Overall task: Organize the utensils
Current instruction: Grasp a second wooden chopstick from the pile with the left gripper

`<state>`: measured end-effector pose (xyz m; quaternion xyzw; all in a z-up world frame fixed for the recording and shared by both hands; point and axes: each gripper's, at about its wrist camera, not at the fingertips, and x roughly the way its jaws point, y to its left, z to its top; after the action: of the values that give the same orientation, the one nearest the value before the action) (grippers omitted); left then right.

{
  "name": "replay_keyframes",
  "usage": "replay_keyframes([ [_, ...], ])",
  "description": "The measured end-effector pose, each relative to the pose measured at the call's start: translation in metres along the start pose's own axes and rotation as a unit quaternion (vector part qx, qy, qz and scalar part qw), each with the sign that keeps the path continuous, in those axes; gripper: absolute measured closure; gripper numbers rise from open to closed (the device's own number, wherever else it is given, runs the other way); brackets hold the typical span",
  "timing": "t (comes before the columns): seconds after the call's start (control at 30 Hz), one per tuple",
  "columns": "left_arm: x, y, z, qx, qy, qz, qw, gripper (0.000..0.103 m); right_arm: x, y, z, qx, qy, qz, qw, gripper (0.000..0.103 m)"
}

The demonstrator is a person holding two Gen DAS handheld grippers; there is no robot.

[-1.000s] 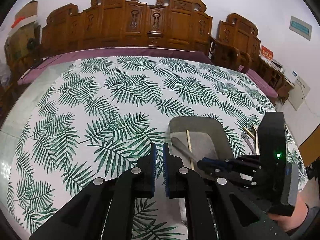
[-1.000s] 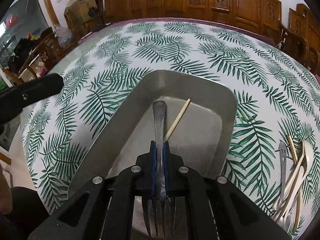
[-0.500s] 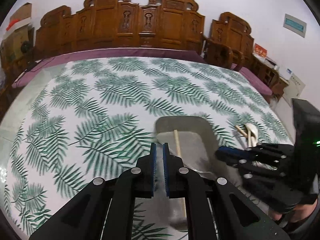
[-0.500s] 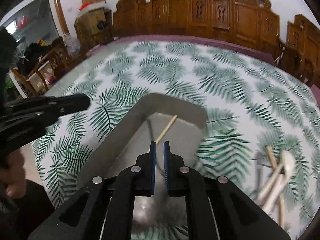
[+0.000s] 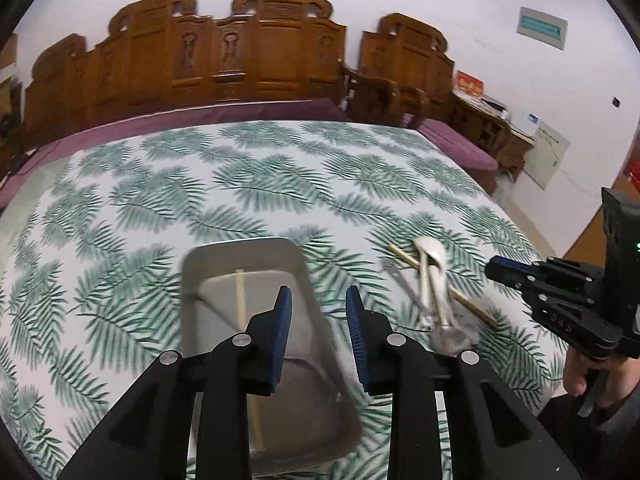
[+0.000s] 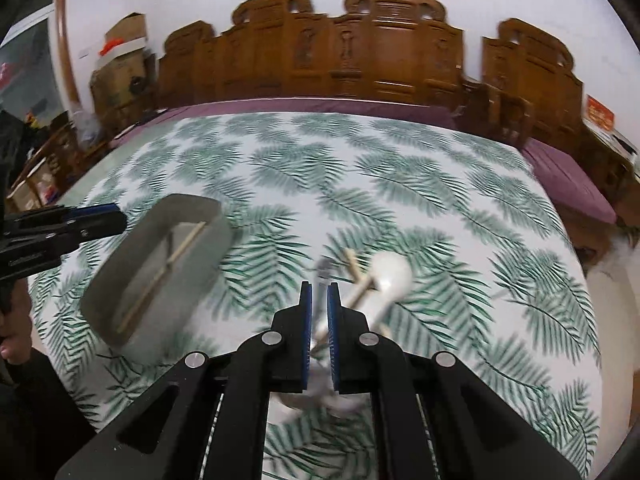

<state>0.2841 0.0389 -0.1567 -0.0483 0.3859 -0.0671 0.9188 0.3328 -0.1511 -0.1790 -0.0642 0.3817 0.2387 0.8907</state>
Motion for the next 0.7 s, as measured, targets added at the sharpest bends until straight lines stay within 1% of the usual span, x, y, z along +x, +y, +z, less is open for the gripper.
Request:
replay_keyframes([
  [0.2,0.007,-0.037,-0.003,0.022,0.007,-0.021,0.9995,0.073,0.001,-0.02,-0.02,0.023,0.002,-0.01,1.0,0.093],
  [0.33,0.022,-0.057,-0.014,0.035,0.025,-0.032,0.9985,0.073,0.004,-0.032,-0.032,0.038,0.006,-0.012,0.999,0.093],
  [0.43,0.036,-0.067,-0.023,0.038,0.044,-0.043,0.9974,0.073,0.009,-0.041,-0.04,0.05,0.012,-0.009,0.999,0.088],
  [0.6,0.053,-0.083,-0.032,0.038,0.065,-0.07,0.9947,0.073,0.017,-0.053,-0.047,0.059,0.022,-0.012,0.998,0.088],
  [0.7,0.062,-0.093,-0.038,0.042,0.073,-0.078,0.9934,0.073,0.019,-0.058,-0.047,0.074,0.024,-0.007,0.997,0.088],
])
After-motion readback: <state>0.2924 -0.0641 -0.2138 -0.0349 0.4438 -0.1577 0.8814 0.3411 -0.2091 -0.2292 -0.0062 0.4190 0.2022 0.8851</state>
